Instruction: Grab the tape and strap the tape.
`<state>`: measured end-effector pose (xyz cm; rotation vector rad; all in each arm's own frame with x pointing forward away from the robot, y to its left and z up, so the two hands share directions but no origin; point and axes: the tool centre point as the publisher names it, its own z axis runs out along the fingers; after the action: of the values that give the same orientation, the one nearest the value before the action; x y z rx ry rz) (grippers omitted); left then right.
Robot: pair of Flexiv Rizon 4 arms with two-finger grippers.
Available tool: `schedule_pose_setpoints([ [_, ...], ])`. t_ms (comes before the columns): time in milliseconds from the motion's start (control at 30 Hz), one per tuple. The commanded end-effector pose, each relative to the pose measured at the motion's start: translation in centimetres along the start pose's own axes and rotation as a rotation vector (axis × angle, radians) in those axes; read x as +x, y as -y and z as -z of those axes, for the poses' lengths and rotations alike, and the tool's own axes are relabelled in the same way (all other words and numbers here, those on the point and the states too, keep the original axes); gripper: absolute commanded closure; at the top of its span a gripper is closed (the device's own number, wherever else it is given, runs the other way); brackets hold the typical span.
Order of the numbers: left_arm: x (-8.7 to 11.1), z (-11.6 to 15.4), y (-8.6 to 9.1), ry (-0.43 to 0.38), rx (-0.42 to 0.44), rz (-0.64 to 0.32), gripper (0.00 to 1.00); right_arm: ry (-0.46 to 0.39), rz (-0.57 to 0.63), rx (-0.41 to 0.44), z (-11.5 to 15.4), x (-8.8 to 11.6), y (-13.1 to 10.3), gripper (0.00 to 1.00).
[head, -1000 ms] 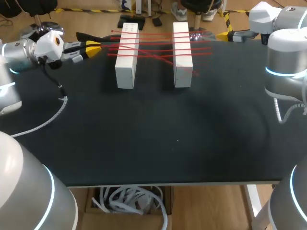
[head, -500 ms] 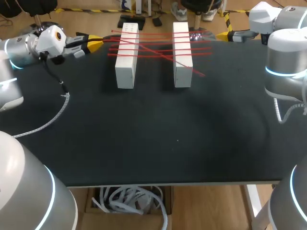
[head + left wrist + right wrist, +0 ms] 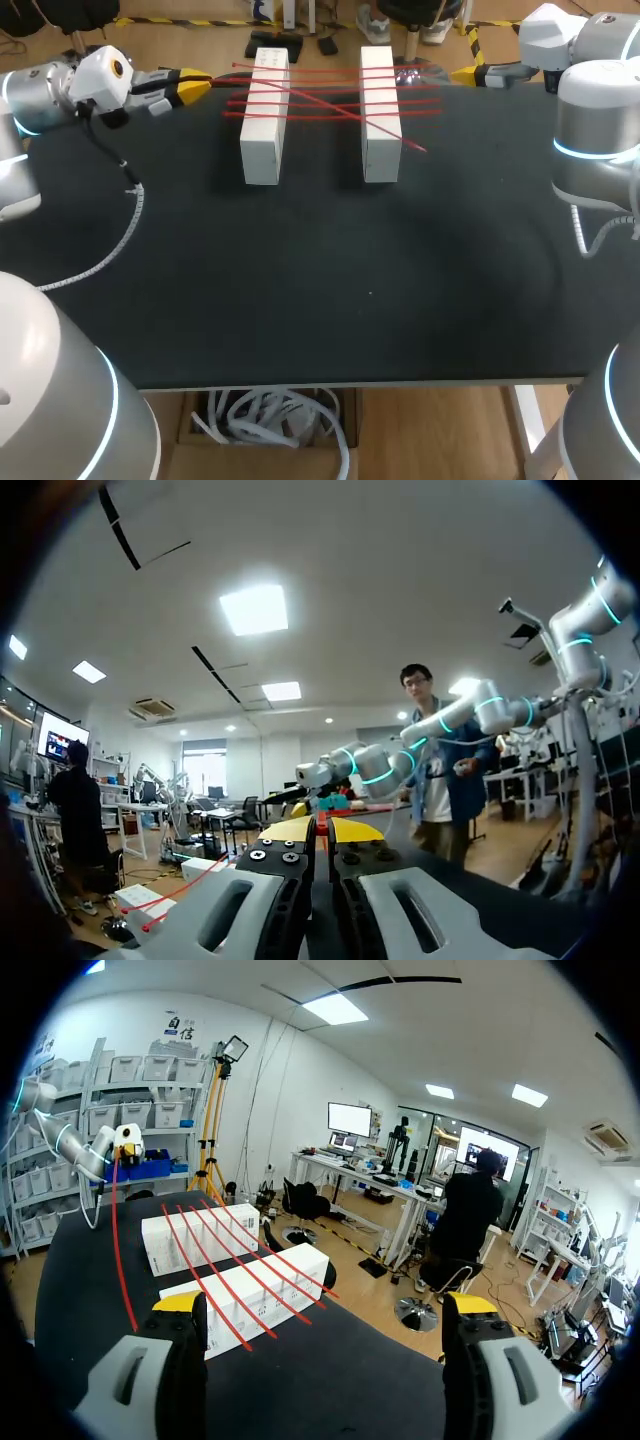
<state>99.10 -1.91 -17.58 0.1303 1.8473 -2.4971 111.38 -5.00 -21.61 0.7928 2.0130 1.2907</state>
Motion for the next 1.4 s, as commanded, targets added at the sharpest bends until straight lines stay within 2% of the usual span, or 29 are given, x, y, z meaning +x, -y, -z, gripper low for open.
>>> schedule_pose_setpoints([
  [33, 0.1, -0.1, 0.0, 0.003, -0.001, 0.000, 1.00, 0.000, 0.000, 0.000, 0.0, 0.0, 0.0, 0.00],
  [567, 0.1, -0.1, 0.0, 0.003, -0.001, 0.000, 1.00, 0.000, 0.000, 0.000, 0.0, 0.0, 0.0, 0.00],
  [733, 0.5, -1.8, 1.3, -0.012, 0.062, -0.017, 1.00, 0.000, 0.000, 0.000, 0.0, 0.0, 0.0, 0.00],
  [933, 1.1, -3.5, 2.7, -0.035, 0.081, 0.009, 1.00, 0.000, 0.000, 0.000, 0.0, 0.0, 0.0, 0.00],
  [1400, 2.0, -5.7, 5.0, -0.027, 0.171, 0.023, 1.00, 0.000, 0.000, 0.000, 0.0, 0.0, 0.0, 0.00],
])
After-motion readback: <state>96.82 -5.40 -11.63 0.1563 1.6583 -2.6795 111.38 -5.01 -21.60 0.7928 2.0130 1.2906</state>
